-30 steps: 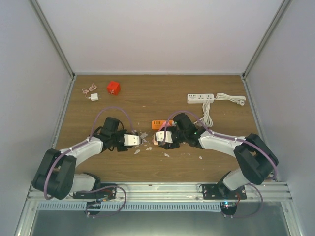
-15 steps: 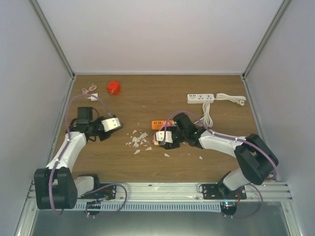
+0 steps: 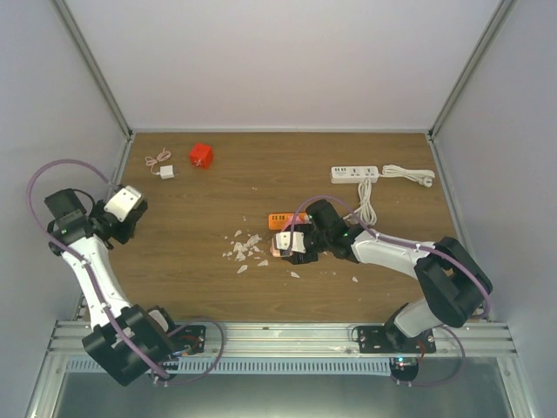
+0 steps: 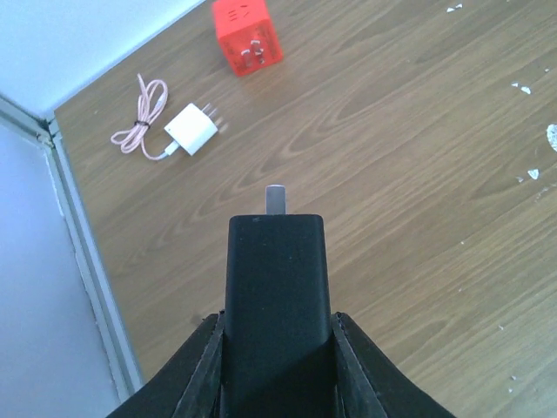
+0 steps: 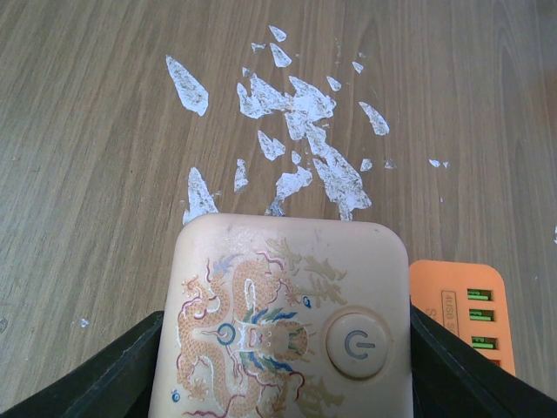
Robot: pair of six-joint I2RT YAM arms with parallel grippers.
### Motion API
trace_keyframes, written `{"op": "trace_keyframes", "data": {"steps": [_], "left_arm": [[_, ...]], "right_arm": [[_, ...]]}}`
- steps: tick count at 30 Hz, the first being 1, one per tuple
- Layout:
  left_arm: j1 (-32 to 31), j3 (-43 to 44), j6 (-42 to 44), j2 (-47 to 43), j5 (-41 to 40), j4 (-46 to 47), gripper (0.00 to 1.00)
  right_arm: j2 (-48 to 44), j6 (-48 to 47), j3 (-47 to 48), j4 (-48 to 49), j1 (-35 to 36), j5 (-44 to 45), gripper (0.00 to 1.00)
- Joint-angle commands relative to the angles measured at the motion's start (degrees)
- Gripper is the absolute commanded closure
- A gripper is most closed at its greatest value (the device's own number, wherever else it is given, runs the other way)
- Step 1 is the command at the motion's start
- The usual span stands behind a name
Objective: Pull the plug off the socket
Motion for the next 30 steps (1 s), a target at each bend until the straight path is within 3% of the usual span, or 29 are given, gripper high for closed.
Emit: {"op": "trace_keyframes", "data": {"steps": [1, 12, 20, 30], "left_arm": [[1.4, 0.4, -3.9, -0.8, 1.9, -4.9, 0.82], [-8.3, 5.1, -27.5, 19.3, -0.9, 12.4, 0.81], [-12.2, 11.9, -33.4, 33.9, -7.0, 20.3, 0.81], [-12.8, 20.2, -35.0, 48.1, -9.8, 21.9, 0.78]], "right_arm": [[1.0, 2.2, -0.7, -7.1, -0.7, 1.8, 0.85], [2.3, 2.4, 0.0, -6.2, -0.9, 1.8, 0.85], [3.9, 2.2, 1.4, -5.3, -1.2, 1.9, 0.84], [6.8, 3.6, 3.6, -4.1, -1.2, 1.8, 0.82]]}}
